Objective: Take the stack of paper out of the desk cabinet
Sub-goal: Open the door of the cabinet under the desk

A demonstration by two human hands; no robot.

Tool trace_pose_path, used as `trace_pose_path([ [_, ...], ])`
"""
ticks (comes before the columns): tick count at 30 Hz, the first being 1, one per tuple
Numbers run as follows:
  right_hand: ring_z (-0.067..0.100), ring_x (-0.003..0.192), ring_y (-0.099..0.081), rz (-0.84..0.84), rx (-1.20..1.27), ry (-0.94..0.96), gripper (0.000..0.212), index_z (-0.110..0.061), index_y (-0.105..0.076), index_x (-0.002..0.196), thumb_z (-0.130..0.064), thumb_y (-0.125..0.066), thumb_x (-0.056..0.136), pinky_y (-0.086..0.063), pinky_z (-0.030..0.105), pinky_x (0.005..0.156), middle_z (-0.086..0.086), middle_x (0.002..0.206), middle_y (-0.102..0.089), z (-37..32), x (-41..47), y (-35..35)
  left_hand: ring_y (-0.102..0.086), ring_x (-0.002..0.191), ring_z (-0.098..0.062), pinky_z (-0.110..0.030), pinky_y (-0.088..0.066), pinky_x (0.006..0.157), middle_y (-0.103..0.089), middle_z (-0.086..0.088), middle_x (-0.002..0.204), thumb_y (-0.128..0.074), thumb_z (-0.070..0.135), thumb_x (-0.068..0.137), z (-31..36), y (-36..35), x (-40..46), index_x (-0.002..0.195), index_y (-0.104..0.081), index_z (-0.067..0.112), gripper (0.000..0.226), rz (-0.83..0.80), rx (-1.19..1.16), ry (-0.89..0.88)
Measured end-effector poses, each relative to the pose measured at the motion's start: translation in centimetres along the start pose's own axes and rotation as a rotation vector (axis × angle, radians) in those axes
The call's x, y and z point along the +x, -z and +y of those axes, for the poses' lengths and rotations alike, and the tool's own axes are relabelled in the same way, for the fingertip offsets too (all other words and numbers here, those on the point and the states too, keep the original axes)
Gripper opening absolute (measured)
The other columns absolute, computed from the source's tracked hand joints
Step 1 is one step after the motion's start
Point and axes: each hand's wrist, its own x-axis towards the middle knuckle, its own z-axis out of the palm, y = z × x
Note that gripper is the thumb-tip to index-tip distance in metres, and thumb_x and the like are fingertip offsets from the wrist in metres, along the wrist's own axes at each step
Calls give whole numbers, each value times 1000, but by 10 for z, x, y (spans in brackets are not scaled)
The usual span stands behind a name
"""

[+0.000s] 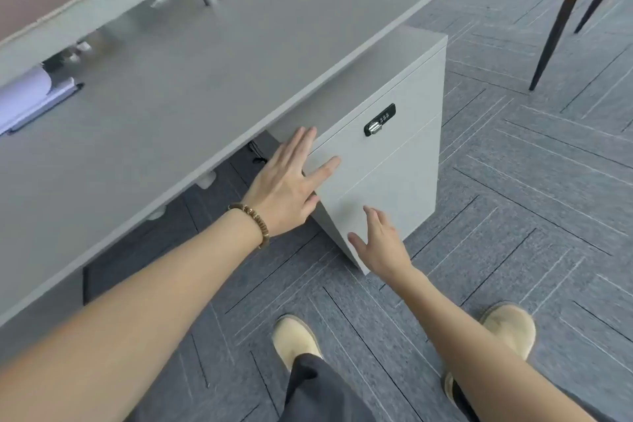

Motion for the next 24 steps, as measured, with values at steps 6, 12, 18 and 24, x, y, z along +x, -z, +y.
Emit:
trace_pose_path([
  [6, 33, 148, -29, 91, 125, -32, 85, -7, -14, 157, -38, -61, 94, -35, 43, 112, 16, 163, -22, 13, 26, -46, -16, 150, -46, -59, -18, 121, -17, -29, 161, -76, 40, 80, -14, -30, 20, 151, -37, 23, 82, 54, 107, -20],
  [12, 34, 149, -26, 268, 277, -98, 102, -13, -2, 158, -45, -69, 87, -43, 49, 109, 17, 163, -11, 9, 49, -77, -26, 147, -42, -57, -24, 120, -28, -24, 158, -83, 44, 71, -20, -49, 27, 150, -39, 26, 93, 151, 146, -13],
  [18, 36, 154, -2, 359, 305, -96, 125, -16, 9, 156, -57, -75, 73, -22, 51, 122, 25, 164, 3, 7, 71, -84, -30, 146, -41, -53, -23, 121, -33, -22, 157, -86, 45, 65, -21, -50, 27, 149, -41, 27, 97, 201, 148, -16],
  [24, 27, 154, -3, 374, 246, -130, 132, -17, 6, 157, -44, -84, 63, -17, 42, 125, 15, 166, 2, 8, 74, -78, -31, 146, -40, -55, -27, 119, -33, -21, 158, -85, 44, 65, -18, -48, 26, 149, -42, 27, 96, 199, 142, -4],
])
